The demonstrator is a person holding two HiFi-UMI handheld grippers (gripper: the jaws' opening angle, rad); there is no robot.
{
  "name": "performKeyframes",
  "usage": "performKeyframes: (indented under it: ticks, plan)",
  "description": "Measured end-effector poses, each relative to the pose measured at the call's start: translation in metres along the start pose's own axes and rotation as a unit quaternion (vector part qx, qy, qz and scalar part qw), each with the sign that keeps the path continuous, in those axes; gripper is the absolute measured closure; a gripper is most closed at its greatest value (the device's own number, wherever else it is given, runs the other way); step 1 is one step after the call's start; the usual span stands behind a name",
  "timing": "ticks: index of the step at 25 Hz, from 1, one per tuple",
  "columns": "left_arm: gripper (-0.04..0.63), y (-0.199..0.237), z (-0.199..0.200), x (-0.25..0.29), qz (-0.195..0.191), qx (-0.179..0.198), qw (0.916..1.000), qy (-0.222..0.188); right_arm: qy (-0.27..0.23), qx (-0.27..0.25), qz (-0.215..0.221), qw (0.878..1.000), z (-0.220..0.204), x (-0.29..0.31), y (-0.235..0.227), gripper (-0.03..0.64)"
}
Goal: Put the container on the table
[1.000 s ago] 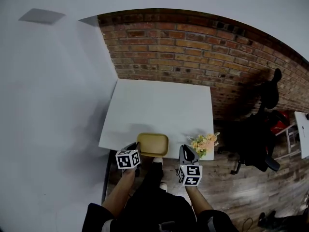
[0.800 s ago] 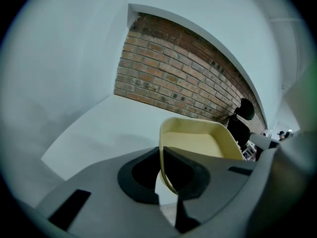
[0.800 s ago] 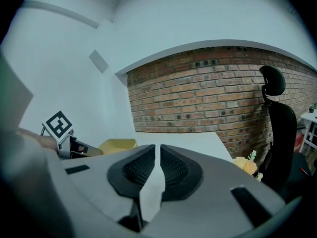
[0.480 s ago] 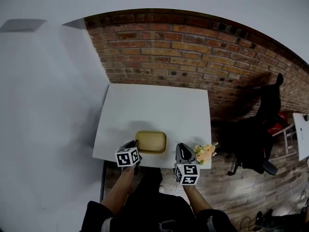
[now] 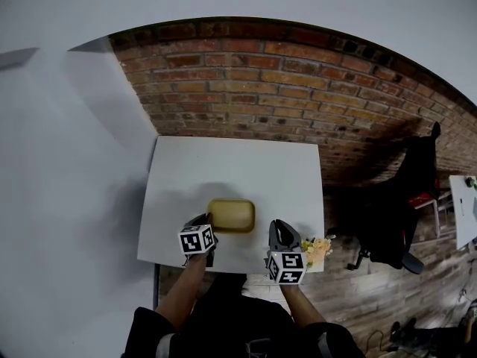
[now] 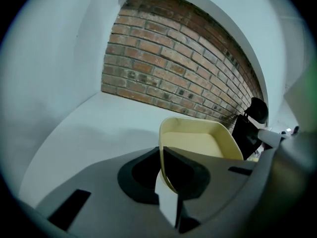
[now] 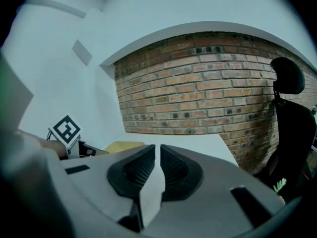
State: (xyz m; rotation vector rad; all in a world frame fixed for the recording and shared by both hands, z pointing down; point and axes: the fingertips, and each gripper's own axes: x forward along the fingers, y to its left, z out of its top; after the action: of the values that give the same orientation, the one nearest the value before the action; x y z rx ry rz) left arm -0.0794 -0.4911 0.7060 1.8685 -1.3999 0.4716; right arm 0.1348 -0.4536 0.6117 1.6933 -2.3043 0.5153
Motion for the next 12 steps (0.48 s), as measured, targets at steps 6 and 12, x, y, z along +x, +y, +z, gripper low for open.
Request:
performKeyframes:
  ticks: [6, 12]
  plan:
    - [0.572, 0.007, 0.015, 0.034, -0.002, 0.005, 0.9998, 0.017, 0.012, 0.002, -0.007, 1.000, 0.009, 0.029, -0.009, 0.591]
    - [0.572, 0.013, 0.021, 0.062, 0.003, -0.001, 0.9995, 0.031, 0.031, 0.010, -0.013, 0.999, 0.004, 0.053, -0.017, 0.591]
